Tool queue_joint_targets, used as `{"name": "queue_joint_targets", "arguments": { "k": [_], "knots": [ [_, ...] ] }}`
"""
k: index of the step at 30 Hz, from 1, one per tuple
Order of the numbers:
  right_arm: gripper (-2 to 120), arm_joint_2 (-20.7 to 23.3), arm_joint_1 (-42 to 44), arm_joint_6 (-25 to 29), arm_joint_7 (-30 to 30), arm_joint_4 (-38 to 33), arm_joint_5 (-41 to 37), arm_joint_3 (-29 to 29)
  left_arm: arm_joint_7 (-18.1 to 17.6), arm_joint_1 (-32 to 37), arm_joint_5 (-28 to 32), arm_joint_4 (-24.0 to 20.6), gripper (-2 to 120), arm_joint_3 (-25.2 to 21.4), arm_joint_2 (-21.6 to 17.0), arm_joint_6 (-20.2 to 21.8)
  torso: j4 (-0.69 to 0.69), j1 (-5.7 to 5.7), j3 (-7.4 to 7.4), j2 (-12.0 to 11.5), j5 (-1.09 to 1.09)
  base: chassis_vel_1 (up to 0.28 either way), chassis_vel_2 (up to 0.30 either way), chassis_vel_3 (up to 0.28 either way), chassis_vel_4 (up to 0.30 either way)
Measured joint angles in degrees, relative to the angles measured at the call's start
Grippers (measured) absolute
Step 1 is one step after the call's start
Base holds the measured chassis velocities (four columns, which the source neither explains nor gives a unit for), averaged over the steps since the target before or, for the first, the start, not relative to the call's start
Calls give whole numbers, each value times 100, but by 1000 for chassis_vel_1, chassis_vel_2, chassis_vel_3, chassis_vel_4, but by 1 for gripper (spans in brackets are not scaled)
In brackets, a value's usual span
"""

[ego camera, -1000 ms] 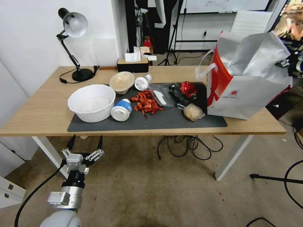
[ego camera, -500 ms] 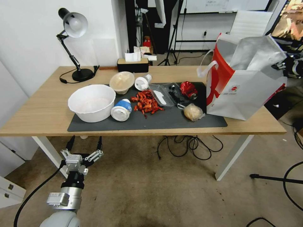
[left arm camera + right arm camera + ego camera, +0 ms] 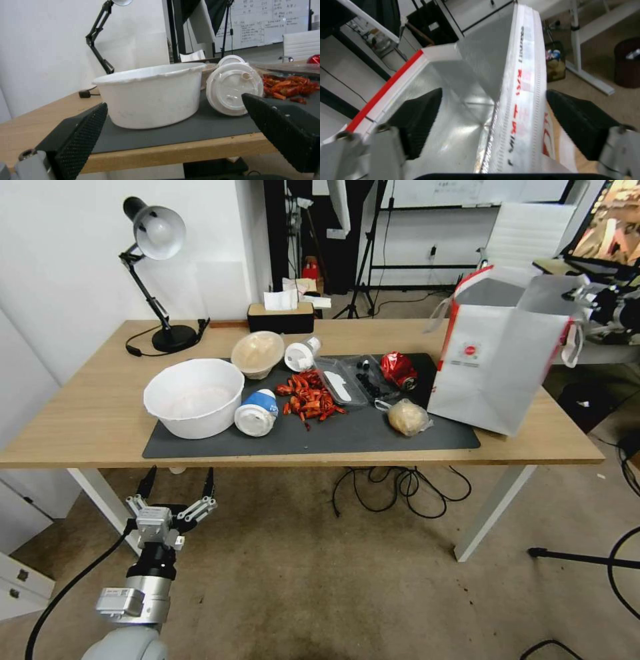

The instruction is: Pick up the food delivery bag from the floor and place it on the table.

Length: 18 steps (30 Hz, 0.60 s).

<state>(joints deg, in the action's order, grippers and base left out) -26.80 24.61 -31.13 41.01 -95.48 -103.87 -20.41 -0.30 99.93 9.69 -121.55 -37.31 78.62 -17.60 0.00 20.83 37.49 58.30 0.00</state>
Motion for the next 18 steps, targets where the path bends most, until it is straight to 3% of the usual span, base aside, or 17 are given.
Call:
{"name": "queue_joint_targets", "arguments": {
  "k": [4, 14, 18],
  "knots": [
    [98, 63, 55, 193, -146, -134, 196, -44, 0, 18, -5, -11, 100, 9, 23, -14, 0, 0, 0, 0, 0, 0, 0, 0, 0],
    [100, 401, 332, 271, -168, -425, 824, -243, 0, 63, -23, -98, 100, 34, 44, -14, -2, 0, 0, 0, 1, 0, 0, 0, 0],
    [100, 444, 530, 658, -509, -605, 797, -451, -2, 75, -18, -157, 100, 7, 38, -14, 1, 0, 0, 0, 0, 0, 0, 0, 0]
  ]
}}
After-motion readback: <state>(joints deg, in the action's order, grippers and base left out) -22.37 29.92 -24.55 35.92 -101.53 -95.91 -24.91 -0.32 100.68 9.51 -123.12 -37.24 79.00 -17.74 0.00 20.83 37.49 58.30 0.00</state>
